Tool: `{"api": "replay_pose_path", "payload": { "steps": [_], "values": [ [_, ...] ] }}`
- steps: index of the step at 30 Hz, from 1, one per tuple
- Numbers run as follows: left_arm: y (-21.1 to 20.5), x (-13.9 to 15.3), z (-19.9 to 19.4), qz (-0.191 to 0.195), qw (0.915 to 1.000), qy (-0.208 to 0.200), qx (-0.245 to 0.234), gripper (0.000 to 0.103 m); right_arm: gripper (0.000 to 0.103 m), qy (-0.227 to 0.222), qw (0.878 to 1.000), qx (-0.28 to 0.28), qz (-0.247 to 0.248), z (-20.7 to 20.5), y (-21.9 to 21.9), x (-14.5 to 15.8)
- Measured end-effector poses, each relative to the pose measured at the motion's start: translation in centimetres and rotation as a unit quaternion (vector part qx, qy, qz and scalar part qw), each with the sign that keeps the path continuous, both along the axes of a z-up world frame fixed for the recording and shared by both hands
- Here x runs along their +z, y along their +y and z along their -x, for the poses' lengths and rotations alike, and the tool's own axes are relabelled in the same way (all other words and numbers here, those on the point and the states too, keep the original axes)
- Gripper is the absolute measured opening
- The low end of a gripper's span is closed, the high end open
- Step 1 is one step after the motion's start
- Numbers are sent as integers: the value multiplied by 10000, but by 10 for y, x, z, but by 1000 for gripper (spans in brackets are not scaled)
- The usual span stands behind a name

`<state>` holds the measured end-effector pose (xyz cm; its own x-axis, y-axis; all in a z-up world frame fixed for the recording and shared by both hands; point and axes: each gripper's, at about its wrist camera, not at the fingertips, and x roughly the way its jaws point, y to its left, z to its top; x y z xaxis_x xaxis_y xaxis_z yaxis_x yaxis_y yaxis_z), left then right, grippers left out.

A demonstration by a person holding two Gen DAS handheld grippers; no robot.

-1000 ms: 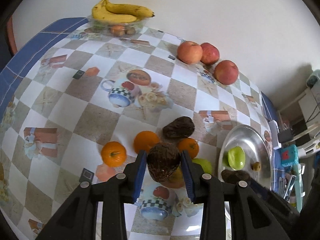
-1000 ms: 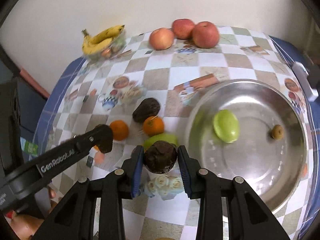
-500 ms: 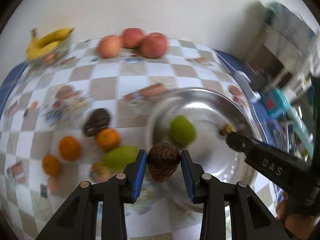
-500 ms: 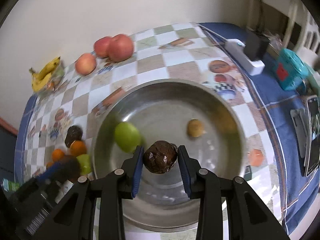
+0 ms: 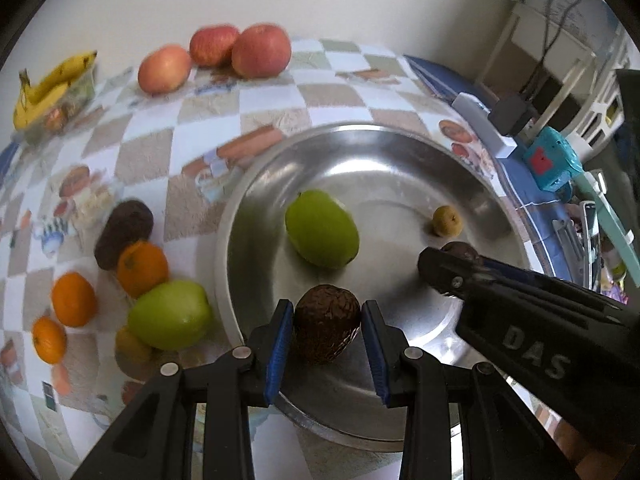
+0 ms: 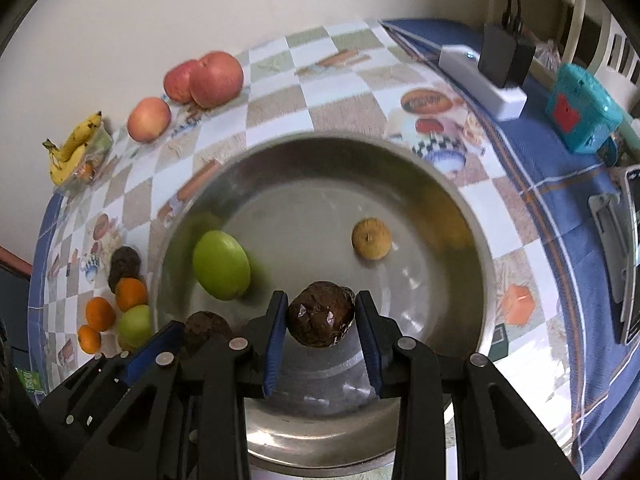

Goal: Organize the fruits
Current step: 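Carry both dark brown fruits over the steel bowl with both tools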

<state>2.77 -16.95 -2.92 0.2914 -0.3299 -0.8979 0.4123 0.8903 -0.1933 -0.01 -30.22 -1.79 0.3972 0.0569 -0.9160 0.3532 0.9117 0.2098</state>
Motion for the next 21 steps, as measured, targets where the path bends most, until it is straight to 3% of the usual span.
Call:
{"api": "replay_pose_path", "payload": {
  "steps": [7, 12, 15, 21],
  "values": [
    [-4, -1, 2, -71, 9999, -88, -43, 38, 37, 97, 9999, 90, 101, 0, 4, 0],
    [-5, -2, 1, -99, 9999, -58, -63, 38, 37, 316, 9994, 97, -41, 0, 4, -10],
    [-5, -3, 1, -127, 9999, -56, -79, 39, 37, 402, 9984, -1, -385, 1, 0, -20],
    [-5, -3, 1, -154, 9998, -45, -73, 39, 37, 414, 9987, 24, -302, 1, 3, -20]
  ]
}}
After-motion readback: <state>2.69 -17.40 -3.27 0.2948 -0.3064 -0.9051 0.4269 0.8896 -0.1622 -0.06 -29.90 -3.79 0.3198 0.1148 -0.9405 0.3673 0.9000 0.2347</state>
